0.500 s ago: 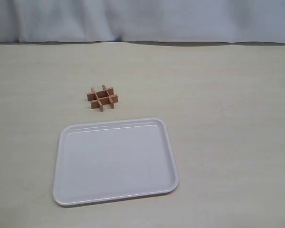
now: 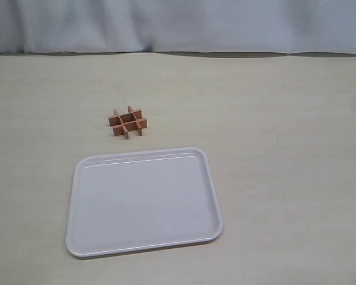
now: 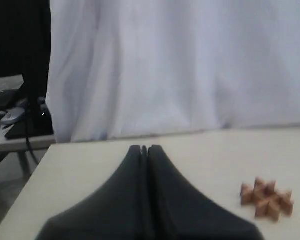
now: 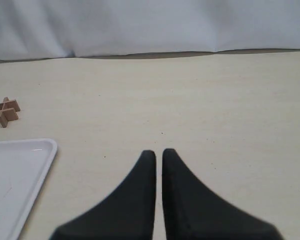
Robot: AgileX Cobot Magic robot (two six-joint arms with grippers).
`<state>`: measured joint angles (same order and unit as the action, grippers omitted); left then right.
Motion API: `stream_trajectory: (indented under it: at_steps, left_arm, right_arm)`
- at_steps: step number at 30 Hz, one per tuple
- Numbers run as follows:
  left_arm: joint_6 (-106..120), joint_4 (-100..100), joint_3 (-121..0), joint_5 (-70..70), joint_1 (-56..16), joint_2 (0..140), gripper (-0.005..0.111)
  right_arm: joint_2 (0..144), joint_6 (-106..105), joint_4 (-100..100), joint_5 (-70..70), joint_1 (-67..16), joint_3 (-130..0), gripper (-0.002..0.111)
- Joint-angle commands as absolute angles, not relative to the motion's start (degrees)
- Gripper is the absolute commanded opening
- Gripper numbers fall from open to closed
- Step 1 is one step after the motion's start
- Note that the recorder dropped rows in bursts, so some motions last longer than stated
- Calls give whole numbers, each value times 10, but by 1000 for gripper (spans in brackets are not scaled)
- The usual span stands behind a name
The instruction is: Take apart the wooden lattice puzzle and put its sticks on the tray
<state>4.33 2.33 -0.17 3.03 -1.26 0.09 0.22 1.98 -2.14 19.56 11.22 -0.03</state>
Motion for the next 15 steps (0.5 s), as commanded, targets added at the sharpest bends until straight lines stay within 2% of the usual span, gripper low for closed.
stream_trajectory:
  at_steps: [1, 6, 9, 13, 15]
  left_arm:
    - [0, 224, 0, -77, -14, 0, 0]
    - [-133, 271, 0, -181, -14, 0, 0]
    - [-192, 217, -19, -311, -14, 0, 0]
    - [-231, 101, -160, -346, -14, 76, 0]
    - [-278, -15, -244, -364, -14, 191, 0]
  right_arm:
    - [0, 14, -23, 194, 115, 0, 4]
    - [0, 14, -23, 194, 115, 0, 4]
    - [0, 14, -23, 194, 115, 0, 4]
    - [0, 14, -23, 191, 115, 0, 4]
    - [0, 14, -23, 182, 115, 0, 4]
